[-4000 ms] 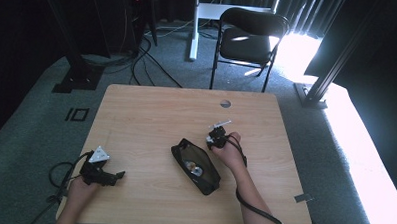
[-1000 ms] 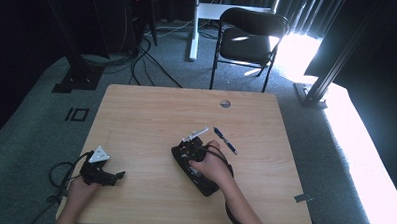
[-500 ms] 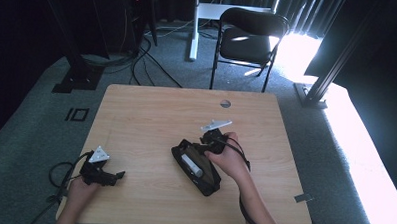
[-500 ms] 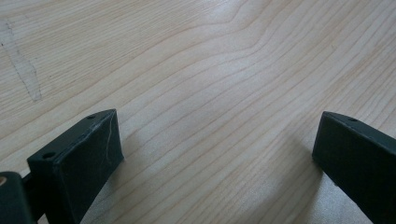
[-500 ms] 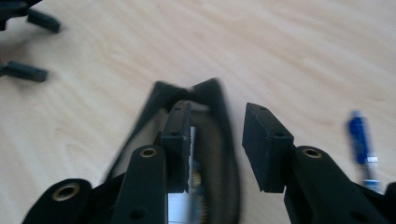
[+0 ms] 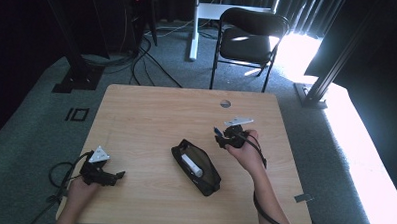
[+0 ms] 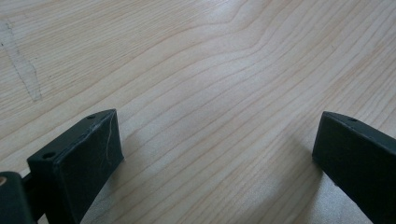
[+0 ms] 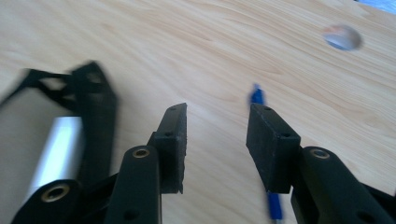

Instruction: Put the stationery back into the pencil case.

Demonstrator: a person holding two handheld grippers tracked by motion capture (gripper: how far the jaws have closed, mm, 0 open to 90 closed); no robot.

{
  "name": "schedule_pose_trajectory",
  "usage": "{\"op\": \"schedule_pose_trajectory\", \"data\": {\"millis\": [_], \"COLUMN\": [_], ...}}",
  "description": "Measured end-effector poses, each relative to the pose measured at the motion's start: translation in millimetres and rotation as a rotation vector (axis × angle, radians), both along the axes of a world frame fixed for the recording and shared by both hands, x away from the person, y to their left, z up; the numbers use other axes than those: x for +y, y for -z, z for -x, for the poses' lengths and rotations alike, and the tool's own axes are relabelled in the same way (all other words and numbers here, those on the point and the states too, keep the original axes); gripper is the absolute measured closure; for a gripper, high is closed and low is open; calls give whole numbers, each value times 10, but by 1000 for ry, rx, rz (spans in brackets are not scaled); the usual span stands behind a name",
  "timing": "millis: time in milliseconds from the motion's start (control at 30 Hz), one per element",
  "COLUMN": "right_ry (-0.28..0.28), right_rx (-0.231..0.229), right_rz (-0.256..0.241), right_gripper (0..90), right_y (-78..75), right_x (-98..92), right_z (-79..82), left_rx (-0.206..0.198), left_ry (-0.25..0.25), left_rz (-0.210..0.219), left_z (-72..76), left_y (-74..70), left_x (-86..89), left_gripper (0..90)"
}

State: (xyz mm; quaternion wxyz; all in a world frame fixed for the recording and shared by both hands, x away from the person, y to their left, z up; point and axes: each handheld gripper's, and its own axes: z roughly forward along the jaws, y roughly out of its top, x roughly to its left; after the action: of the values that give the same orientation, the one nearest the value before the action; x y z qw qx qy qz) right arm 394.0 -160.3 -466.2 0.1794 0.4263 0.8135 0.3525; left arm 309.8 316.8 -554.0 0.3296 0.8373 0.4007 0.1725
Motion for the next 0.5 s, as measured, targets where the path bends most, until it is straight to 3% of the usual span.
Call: {"op": "schedule_pose_trajectory", "data": {"millis": [333,500], "right_ry": [56,89], "right_rx": [19,62], "right_rz": [10,19], "right_gripper": [537,554], "right_y": [319,494], "right_x": [-145,-174], "right_z": [-273,-406], "left_rx": [0,0], "left_ry": [0,0], "left_rz": [0,0], "left_z": [0,0], "left_y": [0,0], "left_x": [0,0], "left_gripper": [16,16]}}
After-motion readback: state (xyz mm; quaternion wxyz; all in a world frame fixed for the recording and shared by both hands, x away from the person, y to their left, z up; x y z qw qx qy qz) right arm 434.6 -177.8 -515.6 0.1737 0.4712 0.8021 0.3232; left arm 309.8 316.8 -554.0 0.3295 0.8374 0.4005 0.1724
